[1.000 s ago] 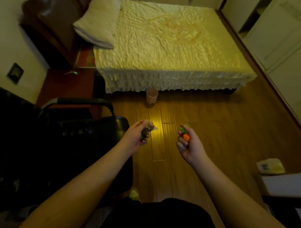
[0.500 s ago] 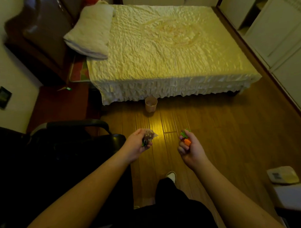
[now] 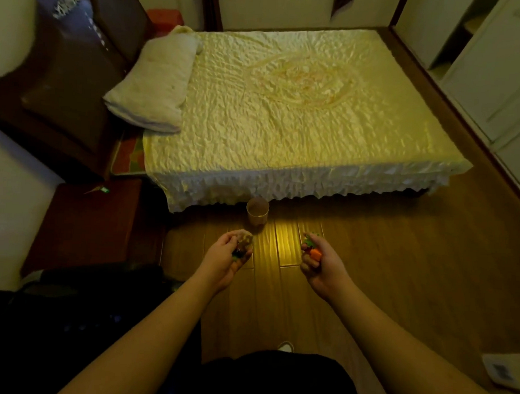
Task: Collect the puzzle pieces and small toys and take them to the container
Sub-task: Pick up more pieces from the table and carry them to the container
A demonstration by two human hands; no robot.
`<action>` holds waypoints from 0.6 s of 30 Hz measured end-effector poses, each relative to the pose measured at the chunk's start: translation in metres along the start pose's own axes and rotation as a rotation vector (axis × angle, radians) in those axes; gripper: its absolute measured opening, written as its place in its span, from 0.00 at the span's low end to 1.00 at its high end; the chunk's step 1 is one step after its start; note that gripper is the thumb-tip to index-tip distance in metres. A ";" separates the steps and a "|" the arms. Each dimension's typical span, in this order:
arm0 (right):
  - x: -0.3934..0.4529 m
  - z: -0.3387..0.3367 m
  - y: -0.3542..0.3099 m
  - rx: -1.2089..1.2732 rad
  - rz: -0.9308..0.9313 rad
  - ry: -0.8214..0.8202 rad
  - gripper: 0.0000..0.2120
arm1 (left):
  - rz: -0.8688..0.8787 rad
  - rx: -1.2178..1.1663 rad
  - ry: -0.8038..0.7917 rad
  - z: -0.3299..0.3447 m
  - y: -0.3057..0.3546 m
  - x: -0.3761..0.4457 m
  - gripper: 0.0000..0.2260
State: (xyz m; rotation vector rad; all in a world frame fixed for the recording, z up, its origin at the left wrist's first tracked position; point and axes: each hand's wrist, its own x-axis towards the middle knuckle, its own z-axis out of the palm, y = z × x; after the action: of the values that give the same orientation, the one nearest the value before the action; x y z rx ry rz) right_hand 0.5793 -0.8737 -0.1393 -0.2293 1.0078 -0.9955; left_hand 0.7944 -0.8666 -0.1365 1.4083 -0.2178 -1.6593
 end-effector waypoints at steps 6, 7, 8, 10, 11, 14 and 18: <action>0.054 0.014 -0.028 0.006 0.014 0.000 0.07 | 0.012 0.105 0.052 0.016 0.026 0.043 0.09; 0.064 0.018 -0.033 0.007 0.016 0.000 0.07 | 0.019 0.144 0.069 0.016 0.032 0.053 0.10; 0.072 0.022 -0.037 0.007 0.017 0.001 0.06 | 0.026 0.176 0.083 0.017 0.038 0.063 0.11; 0.093 0.031 -0.046 0.006 0.019 0.008 0.06 | 0.022 0.202 0.084 0.019 0.051 0.086 0.11; 0.104 0.036 -0.051 0.008 0.016 0.011 0.06 | 0.019 0.207 0.078 0.021 0.058 0.098 0.10; 0.144 0.051 -0.065 -0.007 0.008 0.029 0.05 | 0.015 0.243 0.063 0.027 0.079 0.140 0.09; 0.202 0.074 -0.082 0.007 -0.001 0.090 0.04 | 0.007 0.333 0.030 0.034 0.112 0.204 0.09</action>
State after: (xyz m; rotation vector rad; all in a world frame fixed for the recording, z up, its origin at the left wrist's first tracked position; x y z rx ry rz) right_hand 0.6210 -1.0973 -0.1722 -0.1812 1.0857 -1.0173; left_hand 0.8394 -1.0904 -0.1936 1.6736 -0.5001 -1.6474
